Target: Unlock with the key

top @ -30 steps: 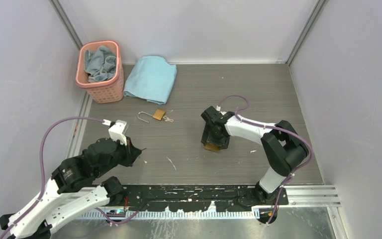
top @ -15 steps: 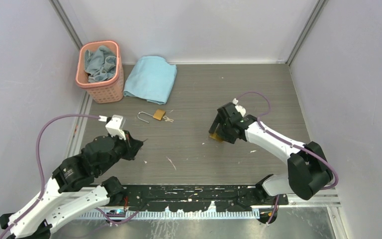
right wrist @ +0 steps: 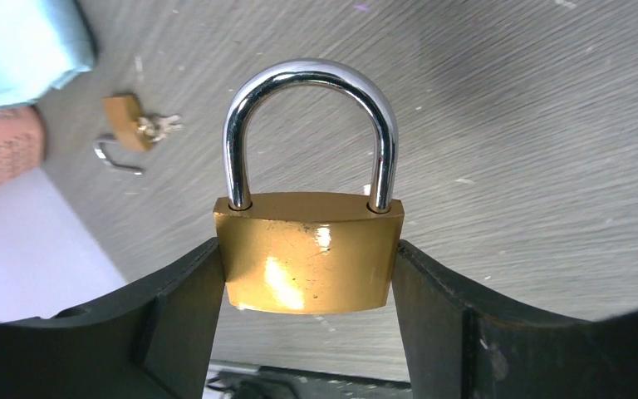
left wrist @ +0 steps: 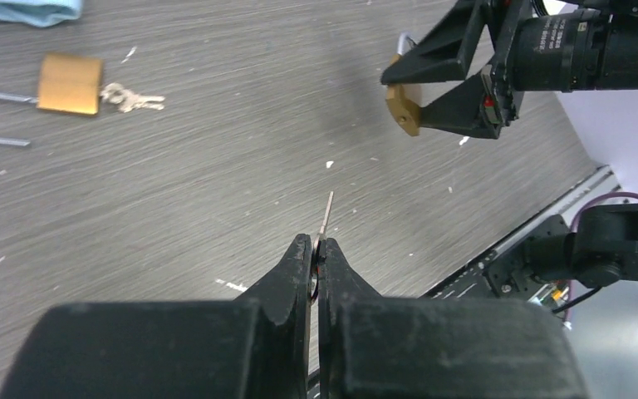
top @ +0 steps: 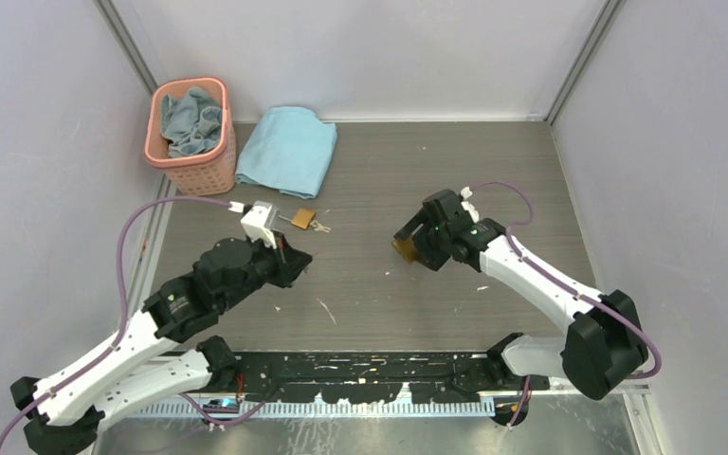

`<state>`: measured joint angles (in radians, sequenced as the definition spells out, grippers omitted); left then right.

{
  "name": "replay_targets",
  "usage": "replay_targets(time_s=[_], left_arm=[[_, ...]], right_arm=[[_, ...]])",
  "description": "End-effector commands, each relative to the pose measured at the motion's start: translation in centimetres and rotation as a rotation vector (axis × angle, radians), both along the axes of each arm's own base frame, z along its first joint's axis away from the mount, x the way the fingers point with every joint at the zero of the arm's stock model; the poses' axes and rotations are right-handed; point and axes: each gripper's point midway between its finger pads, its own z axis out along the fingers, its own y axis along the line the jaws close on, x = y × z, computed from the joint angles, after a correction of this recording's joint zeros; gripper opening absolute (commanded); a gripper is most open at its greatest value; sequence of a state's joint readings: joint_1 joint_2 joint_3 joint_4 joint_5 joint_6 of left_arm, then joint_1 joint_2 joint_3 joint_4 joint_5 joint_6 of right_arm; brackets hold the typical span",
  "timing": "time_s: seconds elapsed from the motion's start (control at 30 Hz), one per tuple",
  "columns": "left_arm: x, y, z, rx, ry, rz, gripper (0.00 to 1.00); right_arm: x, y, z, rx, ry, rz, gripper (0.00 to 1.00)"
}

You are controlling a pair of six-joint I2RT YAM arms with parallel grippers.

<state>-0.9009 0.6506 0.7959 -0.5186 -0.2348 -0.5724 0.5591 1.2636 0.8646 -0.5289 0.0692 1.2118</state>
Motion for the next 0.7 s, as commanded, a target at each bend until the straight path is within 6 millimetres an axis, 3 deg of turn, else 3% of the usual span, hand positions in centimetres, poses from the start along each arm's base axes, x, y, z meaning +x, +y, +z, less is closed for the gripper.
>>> replay_targets(time_s=[0.0,0.47,0.67], left_arm=[[0.7,-3.3,4.1,-0.159,-0.083,-0.078,0.0],[1.5,-7.8,5.6,-0.268,-0.115,-0.186,0.0],[2.2,-9.3,5.3,-0.277,-0.099,-0.202,0.0]], right_arm=[[2.7,2.2,8.2,0.239,-0.109,-0.141,0.01],[1.2,3.5,13.0,0.559,0.017,-0.411,0.01],[0.1,3.6,15.4,0.535,-0.064,-0.452,0.01]])
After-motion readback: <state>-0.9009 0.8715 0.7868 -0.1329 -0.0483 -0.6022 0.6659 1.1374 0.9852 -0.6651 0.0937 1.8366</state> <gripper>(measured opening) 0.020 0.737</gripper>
